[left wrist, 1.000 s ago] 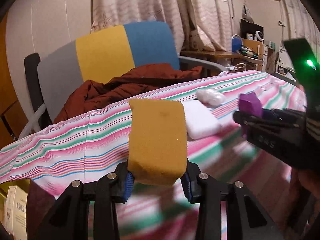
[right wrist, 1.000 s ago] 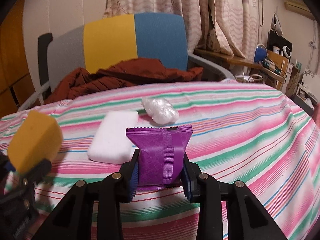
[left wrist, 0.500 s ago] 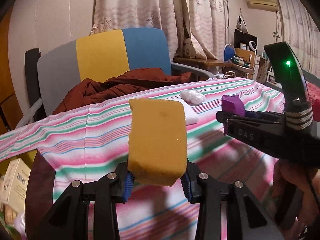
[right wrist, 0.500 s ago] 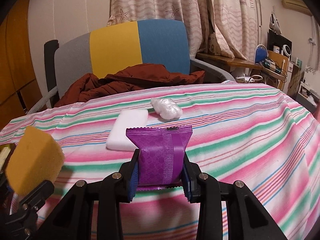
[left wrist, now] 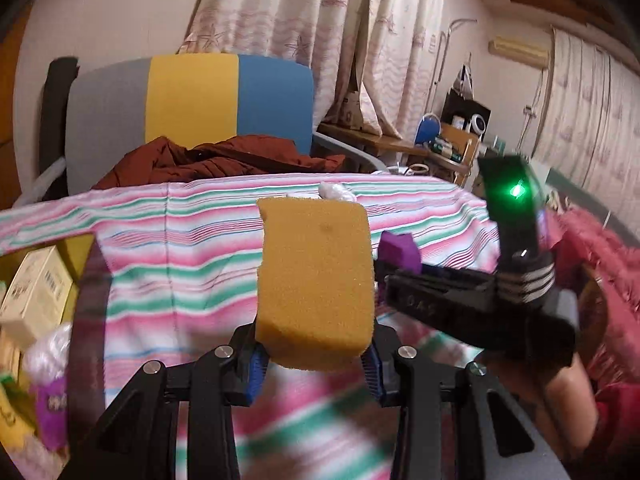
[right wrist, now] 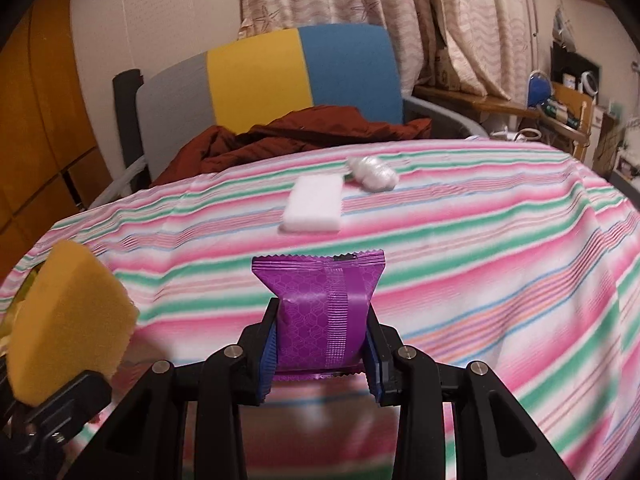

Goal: Organize objects
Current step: 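Carry the yellow sponge and purple packet to the gold tray and release both, then move both open tools away from the tray back over the table, then grasp the white sponge with the left tool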

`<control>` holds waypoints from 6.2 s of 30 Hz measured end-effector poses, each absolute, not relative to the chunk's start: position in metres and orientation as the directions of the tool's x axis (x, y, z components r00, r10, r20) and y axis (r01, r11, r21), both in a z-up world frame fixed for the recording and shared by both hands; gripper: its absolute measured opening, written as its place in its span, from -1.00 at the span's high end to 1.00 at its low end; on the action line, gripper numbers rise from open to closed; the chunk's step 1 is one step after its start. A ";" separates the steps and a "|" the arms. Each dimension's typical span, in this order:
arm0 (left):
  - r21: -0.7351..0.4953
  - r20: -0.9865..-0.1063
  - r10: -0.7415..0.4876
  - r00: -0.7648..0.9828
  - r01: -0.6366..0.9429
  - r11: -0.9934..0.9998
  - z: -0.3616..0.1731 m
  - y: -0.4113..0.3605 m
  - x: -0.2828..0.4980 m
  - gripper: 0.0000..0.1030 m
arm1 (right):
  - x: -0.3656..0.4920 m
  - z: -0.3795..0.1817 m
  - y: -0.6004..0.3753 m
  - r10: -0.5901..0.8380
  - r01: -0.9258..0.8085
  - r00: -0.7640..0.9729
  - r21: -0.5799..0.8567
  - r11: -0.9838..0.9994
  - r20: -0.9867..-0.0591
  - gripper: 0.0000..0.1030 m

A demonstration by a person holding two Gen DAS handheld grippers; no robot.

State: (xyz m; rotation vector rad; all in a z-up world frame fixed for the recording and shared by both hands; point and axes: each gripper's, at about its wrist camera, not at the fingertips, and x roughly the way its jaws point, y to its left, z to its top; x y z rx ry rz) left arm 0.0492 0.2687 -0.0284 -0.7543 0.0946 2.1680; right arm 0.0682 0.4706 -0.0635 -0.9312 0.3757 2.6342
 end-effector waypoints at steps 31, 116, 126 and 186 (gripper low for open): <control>-0.261 -0.657 0.393 -0.644 -0.295 -0.919 -0.026 0.003 0.019 0.24 | 0.006 -0.011 0.216 -0.342 0.216 -0.739 0.278 -0.936 -0.581 0.29; -0.153 -0.697 0.341 -0.631 -0.334 -0.930 0.001 0.029 -0.008 -0.13 | 0.036 -0.044 0.313 -0.196 -0.082 -0.796 0.422 -0.903 -0.573 -0.66; -0.164 -0.697 0.440 -0.566 -0.471 -0.867 0.003 0.097 0.006 -0.13 | 0.041 -0.056 0.366 -0.080 -0.193 -0.771 0.352 -0.916 -0.631 -0.66; -0.148 -0.771 0.488 -0.410 -0.629 -0.763 -0.065 0.475 -0.104 -0.25 | 0.026 -0.093 0.584 0.410 -0.648 -0.559 0.070 -0.759 -0.721 -0.69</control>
